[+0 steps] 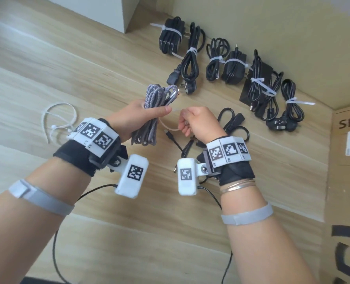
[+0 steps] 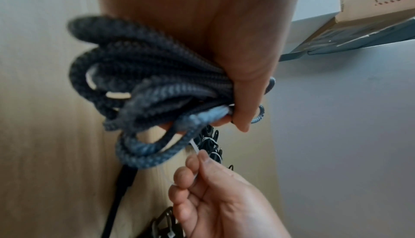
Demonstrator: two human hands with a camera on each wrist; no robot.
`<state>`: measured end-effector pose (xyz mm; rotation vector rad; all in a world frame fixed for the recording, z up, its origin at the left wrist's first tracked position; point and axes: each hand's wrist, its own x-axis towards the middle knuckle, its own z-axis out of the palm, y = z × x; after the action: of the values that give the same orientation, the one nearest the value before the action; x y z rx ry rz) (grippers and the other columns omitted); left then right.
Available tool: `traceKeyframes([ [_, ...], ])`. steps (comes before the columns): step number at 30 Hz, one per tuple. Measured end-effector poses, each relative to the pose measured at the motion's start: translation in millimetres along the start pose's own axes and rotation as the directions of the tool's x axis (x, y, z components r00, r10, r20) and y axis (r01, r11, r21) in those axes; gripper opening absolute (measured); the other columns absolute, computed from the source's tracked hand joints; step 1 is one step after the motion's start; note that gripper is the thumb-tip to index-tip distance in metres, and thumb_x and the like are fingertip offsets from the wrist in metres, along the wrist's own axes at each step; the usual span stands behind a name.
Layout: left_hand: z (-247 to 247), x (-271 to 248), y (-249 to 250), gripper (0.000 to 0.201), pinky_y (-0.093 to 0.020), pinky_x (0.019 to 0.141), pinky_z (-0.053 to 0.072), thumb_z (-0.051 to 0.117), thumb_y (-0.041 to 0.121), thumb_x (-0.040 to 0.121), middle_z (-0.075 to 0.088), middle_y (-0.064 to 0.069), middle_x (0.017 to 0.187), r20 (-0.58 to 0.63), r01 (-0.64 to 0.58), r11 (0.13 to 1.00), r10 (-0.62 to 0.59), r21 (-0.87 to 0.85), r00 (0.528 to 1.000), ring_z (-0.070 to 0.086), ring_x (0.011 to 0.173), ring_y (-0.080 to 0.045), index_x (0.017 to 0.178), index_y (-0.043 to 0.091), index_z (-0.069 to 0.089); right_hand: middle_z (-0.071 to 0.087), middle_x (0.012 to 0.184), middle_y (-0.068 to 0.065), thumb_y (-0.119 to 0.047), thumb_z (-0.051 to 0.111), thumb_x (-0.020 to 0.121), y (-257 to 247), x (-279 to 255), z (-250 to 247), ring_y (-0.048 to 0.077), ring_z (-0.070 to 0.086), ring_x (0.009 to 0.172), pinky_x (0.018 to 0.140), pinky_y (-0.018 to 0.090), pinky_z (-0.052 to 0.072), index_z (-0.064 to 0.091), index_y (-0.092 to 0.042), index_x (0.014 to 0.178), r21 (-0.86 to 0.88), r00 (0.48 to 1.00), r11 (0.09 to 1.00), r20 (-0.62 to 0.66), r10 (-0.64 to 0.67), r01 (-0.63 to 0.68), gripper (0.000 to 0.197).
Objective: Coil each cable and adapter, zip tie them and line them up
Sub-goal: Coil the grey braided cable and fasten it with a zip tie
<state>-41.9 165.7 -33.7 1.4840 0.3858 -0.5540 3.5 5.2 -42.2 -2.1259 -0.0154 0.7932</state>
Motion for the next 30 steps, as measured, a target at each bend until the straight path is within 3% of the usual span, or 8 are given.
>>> traceKeyframes([
  [5,5,5,-5,0.041,-0.034,0.067,0.046,0.066,0.029,0.083,0.055,-0.02,0.087,0.012,0.01,0.999,-0.011,0.031,1.0,0.053,0.077,-0.026,0.105,-0.005,0.059,0.061,0.061,0.003,-0.009,0.038,0.098,8,-4,-4,0.016,0.055,0.054,0.058,0.024,0.05,0.054,-0.011,0.066,0.095,1.0,0.995,-0.012,-0.013,0.014,0.036],
  [8,11,13,-10,0.032,-0.037,0.078,0.048,0.063,0.029,0.086,0.063,-0.021,0.092,-0.085,0.033,0.979,-0.016,0.2,0.996,0.058,0.082,-0.027,0.099,0.0,0.062,0.062,0.064,0.003,-0.007,0.037,0.099,9,-9,-9,0.013,0.056,0.055,0.057,0.02,0.052,0.054,-0.012,0.067,0.112,0.998,0.992,-0.009,-0.055,0.056,0.036],
  [11,17,19,-12,0.019,-0.031,0.071,0.043,0.056,0.027,0.09,0.06,-0.01,0.081,-0.179,0.043,0.879,0.049,0.475,0.983,0.057,0.079,-0.026,0.086,0.009,0.056,0.066,0.071,0.002,-0.009,0.04,0.098,8,-15,-10,0.012,0.058,0.062,0.063,0.02,0.054,0.055,-0.014,0.07,0.101,0.991,0.987,0.031,-0.132,0.128,0.033],
  [14,21,26,-16,0.027,-0.037,0.084,0.045,0.054,0.03,0.089,0.061,-0.017,0.096,-0.203,0.083,0.788,0.053,0.61,0.978,0.058,0.095,-0.033,0.098,0.004,0.055,0.069,0.078,-0.001,-0.013,0.044,0.097,8,-19,-9,0.011,0.059,0.07,0.071,0.025,0.054,0.058,-0.018,0.073,0.101,0.971,0.967,0.007,-0.237,0.235,0.028],
  [22,25,18,-7,0.074,-0.037,0.108,0.023,0.053,0.038,0.089,0.027,-0.024,0.144,-0.136,0.097,0.834,-0.026,0.543,0.99,0.02,0.139,-0.031,0.148,0.021,0.011,0.069,0.076,-0.009,-0.007,0.052,0.093,8,-16,0,0.009,0.059,0.064,0.068,0.026,0.054,0.056,-0.03,0.085,0.137,0.941,0.931,-0.08,-0.33,0.338,0.025],
  [24,19,17,-6,0.075,-0.04,0.105,0.028,0.047,0.03,0.089,0.039,-0.026,0.134,-0.078,0.024,0.833,0.023,0.552,0.997,0.034,0.128,-0.032,0.149,0.026,0.003,0.067,0.074,-0.009,-0.006,0.05,0.093,9,-14,1,0.012,0.06,0.065,0.068,0.027,0.055,0.054,-0.028,0.083,0.125,0.947,0.939,-0.076,-0.312,0.32,0.024],
  [27,11,13,-3,0.074,-0.032,0.079,0.042,0.032,-0.002,0.089,0.053,-0.009,0.092,-0.041,-0.134,0.816,0.19,0.562,0.981,0.051,0.077,-0.02,0.148,0.032,0.002,0.064,0.07,-0.006,-0.007,0.049,0.093,10,-12,1,0.012,0.059,0.065,0.066,0.024,0.053,0.052,-0.025,0.08,0.126,0.955,0.948,-0.074,-0.286,0.294,0.023],
  [30,7,10,0,0.079,-0.037,0.082,0.047,0.029,-0.009,0.087,0.056,-0.004,0.083,-0.06,-0.199,0.773,0.293,0.603,0.954,0.056,0.076,-0.024,0.147,0.034,0.0,0.061,0.066,-0.004,-0.014,0.052,0.094,10,-11,3,0.01,0.057,0.064,0.064,0.023,0.052,0.05,-0.023,0.076,0.108,0.958,0.952,-0.074,-0.278,0.285,0.02],
])
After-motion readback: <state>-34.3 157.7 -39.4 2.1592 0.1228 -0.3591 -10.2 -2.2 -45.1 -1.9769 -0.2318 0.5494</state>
